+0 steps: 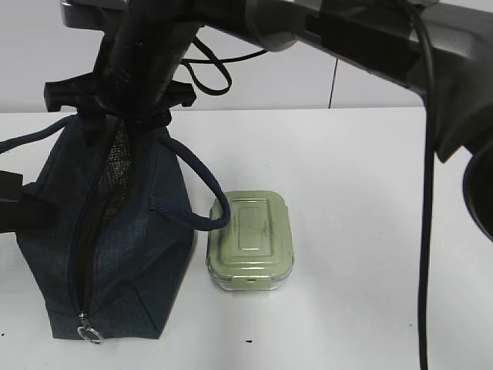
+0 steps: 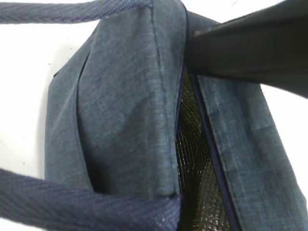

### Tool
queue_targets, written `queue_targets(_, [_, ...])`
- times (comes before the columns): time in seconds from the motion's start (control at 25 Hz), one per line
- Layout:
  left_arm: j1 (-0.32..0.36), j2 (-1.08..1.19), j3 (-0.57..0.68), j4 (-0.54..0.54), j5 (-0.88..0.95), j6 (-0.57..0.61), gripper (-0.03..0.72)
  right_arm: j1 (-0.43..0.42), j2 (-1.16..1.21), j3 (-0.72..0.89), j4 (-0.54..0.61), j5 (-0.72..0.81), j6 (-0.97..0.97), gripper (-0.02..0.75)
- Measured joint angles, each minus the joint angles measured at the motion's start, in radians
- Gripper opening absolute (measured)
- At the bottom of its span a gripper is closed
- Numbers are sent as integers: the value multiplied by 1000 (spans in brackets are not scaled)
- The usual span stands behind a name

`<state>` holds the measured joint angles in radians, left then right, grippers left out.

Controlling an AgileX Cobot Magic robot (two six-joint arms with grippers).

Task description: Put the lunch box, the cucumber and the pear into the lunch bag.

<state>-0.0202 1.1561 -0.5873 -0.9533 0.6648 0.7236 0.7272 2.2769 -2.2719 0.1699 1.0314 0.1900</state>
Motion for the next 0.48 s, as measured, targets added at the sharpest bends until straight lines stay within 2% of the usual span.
queue_targets(0.28, [0,0,0,1,-1,0,-15,-29,-54,-5,-231,136,18,438])
queue_targets(0.48, [0,0,0,1,-1,0,-15,-131,-85,-5,-274,209,41,417])
